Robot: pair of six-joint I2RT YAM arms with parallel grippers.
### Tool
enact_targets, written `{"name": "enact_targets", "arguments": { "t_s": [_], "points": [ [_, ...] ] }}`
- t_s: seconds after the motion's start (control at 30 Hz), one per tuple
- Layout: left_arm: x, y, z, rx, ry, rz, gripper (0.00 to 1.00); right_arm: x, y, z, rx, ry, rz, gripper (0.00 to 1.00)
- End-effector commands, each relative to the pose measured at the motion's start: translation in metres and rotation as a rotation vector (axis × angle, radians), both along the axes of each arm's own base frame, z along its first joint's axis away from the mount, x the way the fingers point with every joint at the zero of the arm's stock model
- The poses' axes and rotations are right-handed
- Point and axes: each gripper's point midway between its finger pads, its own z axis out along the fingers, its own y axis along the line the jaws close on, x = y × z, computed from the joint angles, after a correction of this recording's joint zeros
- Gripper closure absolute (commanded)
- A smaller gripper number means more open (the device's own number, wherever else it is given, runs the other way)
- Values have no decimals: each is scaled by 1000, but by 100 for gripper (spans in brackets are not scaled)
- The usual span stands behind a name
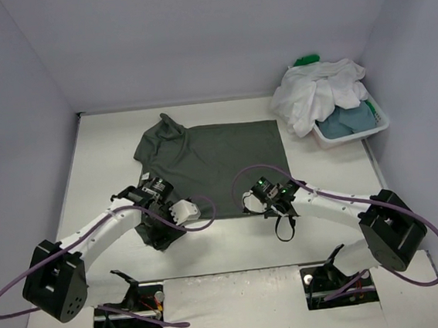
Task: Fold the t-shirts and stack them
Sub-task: Pick up the flattened T-shirt from the center of the board.
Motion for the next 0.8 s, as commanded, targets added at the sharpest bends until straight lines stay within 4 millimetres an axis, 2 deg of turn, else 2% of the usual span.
{"name": "enact_targets", "arguments": {
  "t_s": [0.0,0.3,0.77],
  "points": [
    [8,-16,3,-43,-2,-21,43,6,2,10,-2,-13,-2,100],
    [7,-22,-30,-4,81,-36,43,3,0,6,-14,0,-3,100],
    [9,-31,-36,-25,107,-23,42,4,1,5,-18,4,-3,100]
  ]
}}
